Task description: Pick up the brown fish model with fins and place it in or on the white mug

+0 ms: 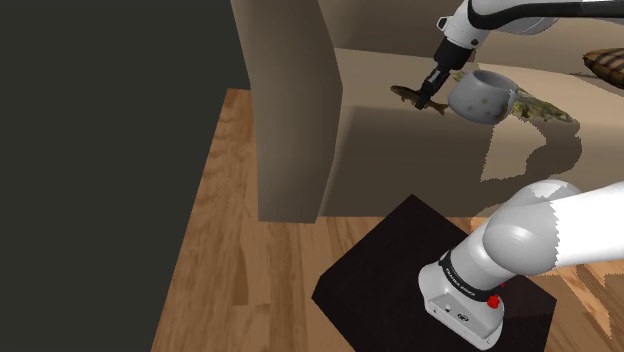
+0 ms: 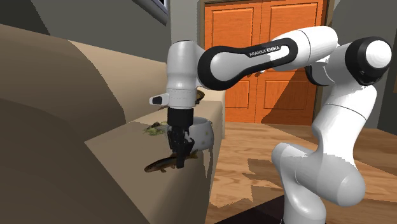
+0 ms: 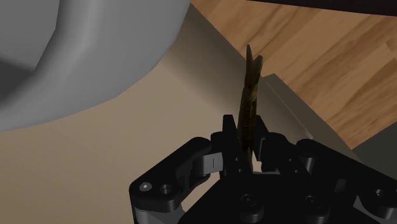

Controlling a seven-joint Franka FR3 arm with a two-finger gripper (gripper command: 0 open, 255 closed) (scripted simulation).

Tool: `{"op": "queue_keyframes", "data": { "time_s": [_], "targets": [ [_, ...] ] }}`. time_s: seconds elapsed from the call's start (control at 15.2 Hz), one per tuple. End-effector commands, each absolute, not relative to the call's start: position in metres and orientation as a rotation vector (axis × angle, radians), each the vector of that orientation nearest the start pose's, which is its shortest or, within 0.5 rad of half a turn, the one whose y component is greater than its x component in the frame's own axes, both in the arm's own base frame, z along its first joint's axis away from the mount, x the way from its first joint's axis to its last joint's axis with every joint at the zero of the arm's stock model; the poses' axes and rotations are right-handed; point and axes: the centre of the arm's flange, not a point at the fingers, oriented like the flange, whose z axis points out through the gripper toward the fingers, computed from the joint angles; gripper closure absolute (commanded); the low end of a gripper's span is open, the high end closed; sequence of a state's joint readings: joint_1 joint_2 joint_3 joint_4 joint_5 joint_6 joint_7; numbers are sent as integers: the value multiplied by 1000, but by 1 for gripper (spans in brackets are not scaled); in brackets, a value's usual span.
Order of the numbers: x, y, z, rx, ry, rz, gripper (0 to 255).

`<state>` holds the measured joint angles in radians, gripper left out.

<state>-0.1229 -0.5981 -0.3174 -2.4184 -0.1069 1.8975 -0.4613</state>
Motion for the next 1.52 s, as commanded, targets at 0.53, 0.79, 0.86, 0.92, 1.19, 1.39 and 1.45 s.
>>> {"op": "queue_keyframes", "data": {
  "time_s": [0.53,0.79,0.86,0.92,1.19,1.39,1.45],
  "targets": [
    [340,-180,557,-3086,-158,-111,255],
    [340,-180,578,-3086,-158,-111,255],
    [340,-180,583,-3086,-158,-111,255],
    [340,-180,588,-3086,-158,-111,255],
    [340,-180,610,-3086,-158,-111,255],
    [340,-180,625,-3086,-158,-111,255],
    [340,-180,631,-3086,-158,-111,255]
  ]
}}
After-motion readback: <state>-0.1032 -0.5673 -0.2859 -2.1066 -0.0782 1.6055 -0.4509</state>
